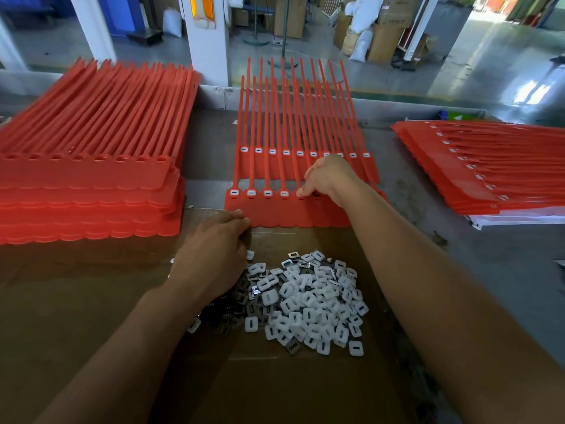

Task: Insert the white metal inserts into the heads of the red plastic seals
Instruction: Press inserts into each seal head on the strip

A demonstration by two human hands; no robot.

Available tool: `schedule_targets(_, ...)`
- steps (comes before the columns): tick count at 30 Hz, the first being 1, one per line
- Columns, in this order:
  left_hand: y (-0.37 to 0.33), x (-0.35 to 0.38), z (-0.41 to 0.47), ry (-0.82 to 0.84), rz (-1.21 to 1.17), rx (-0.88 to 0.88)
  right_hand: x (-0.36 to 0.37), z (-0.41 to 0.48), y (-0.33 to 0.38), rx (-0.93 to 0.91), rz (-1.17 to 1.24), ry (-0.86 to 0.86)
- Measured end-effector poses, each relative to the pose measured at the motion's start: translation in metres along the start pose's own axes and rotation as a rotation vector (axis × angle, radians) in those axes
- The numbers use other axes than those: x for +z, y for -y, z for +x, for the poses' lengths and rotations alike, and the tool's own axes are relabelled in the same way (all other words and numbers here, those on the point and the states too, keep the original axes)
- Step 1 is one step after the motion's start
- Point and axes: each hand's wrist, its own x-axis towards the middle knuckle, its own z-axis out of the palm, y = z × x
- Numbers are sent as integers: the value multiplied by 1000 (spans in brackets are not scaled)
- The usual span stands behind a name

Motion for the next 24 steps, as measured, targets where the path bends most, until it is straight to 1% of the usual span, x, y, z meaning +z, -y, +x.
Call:
schedule_targets(4,0,0,0,4,3,1,1,0,-4,-24,2,-30)
schedule_targets(8,0,0,0,1,8,-3,4,-7,-10,-106,-54,-52)
schedule_targets(9,0,0,0,3,9,-5,4,-9,-13,-137,-34,-63)
schedule_targets(12,-1,0,0,7,10,-3,0,-20,-20,-203,130,-48)
schedule_targets(14,-1,0,0,8,9,-1,-5,-32,-24,-268,138,-14)
schedule_targets(16,-1,0,1,11,9,2,-11,-45,-26,-342,54,64)
schedule_targets(18,-1,0,1,15,10,-4,-16,-59,-27,-387,-91,219)
schedule_targets(20,-1,0,1,13,7,-9,-18,-69,-29,-393,-198,369)
schedule_targets(22,0,1,1,12,9,-9,-19,-75,-32,-379,-223,443)
schedule_targets(24,0,1,1,12,9,-10,-19,-77,-35,-369,-246,461)
